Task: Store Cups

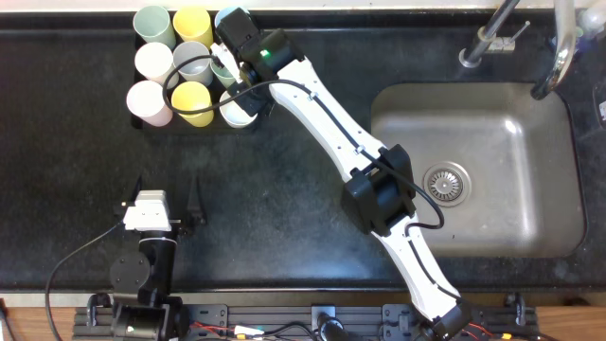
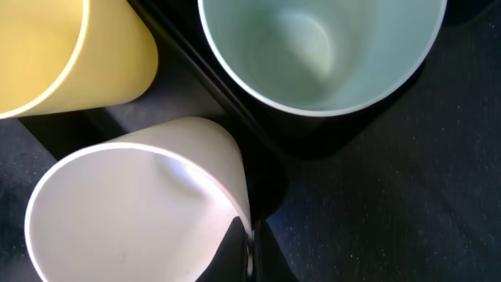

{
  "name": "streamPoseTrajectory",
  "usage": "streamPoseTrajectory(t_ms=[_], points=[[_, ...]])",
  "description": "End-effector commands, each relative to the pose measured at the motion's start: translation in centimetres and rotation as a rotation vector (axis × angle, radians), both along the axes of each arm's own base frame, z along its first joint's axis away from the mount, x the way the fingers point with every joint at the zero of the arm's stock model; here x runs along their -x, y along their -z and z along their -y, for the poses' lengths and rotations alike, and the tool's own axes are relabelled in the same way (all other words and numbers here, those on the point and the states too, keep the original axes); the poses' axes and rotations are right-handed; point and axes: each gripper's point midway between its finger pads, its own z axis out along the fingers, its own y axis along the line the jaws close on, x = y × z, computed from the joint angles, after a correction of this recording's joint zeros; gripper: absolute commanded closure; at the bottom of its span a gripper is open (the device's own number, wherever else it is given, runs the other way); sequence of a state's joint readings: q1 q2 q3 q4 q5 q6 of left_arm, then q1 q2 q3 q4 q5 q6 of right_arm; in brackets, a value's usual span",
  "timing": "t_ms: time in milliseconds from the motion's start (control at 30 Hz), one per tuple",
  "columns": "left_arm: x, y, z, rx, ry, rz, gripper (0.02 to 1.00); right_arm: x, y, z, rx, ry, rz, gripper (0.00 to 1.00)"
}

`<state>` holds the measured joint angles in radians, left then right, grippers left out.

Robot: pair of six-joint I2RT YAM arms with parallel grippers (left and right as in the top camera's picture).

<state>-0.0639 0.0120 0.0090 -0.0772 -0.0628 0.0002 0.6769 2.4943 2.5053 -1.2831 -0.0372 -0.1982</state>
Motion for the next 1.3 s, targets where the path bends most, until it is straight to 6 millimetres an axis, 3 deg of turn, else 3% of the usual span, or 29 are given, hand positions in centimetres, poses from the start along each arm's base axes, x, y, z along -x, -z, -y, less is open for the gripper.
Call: streamPoseTrajectory(t_ms=[33, 67, 167, 200, 367, 533, 667, 800, 933, 1067, 1200, 1300], points=[[0.0, -0.1, 0.0, -0.010, 0.004, 0.005, 0.020, 0.4, 0.7, -0.2, 0.017, -0.015, -0.004, 0.954], [0.0, -0.1, 0.0, -0.010, 0.004, 0.005, 0.020, 0.3, 0.7, -0.3, 0.015, -0.015, -0.001, 0.855], [0.0, -0.1, 0.0, -0.011, 0.004, 0.005, 0.020, 0.0, 0.5, -0.5, 0.004, -0.015, 0.013, 0.099], [0.0, -0.1, 0.0, -0.011, 0.004, 0.005, 0.020, -0.1, 0.5, -0.6, 0.001, -0.015, 0.016, 0.003], [0.0, -0.1, 0.0, -0.011, 0.004, 0.005, 0.020, -0.3, 0.1, -0.7, -0.005, -0.008, 0.028, 0.003], [0.0, -0.1, 0.0, -0.011, 0.004, 0.005, 0.020, -1.0, -1.8, -0.2, -0.019, 0.040, 0.060, 0.003], [0.0, -0.1, 0.0, -0.011, 0.004, 0.005, 0.020, -1.4, -4.6, 0.8, -0.043, 0.079, 0.094, 0.003], [0.0, -0.1, 0.0, -0.011, 0.004, 0.005, 0.020, -2.8, -9.6, 4.2, -0.045, 0.237, 0.195, 0.003], [0.0, -0.1, 0.0, -0.010, 0.004, 0.005, 0.023, -3.3, -16.4, 10.2, -0.100, 0.431, 0.275, 0.005], [0.0, -0.1, 0.0, -0.011, 0.004, 0.005, 0.020, -2.0, -22.6, 19.4, -0.150, 0.647, 0.307, 0.003], [0.0, -0.1, 0.0, -0.011, 0.004, 0.005, 0.020, 1.2, -27.0, 29.3, -0.151, 0.829, 0.345, 0.003], [0.0, -0.1, 0.0, -0.011, 0.004, 0.005, 0.020, 5.3, -28.6, 33.7, -0.186, 0.922, 0.344, 0.003]])
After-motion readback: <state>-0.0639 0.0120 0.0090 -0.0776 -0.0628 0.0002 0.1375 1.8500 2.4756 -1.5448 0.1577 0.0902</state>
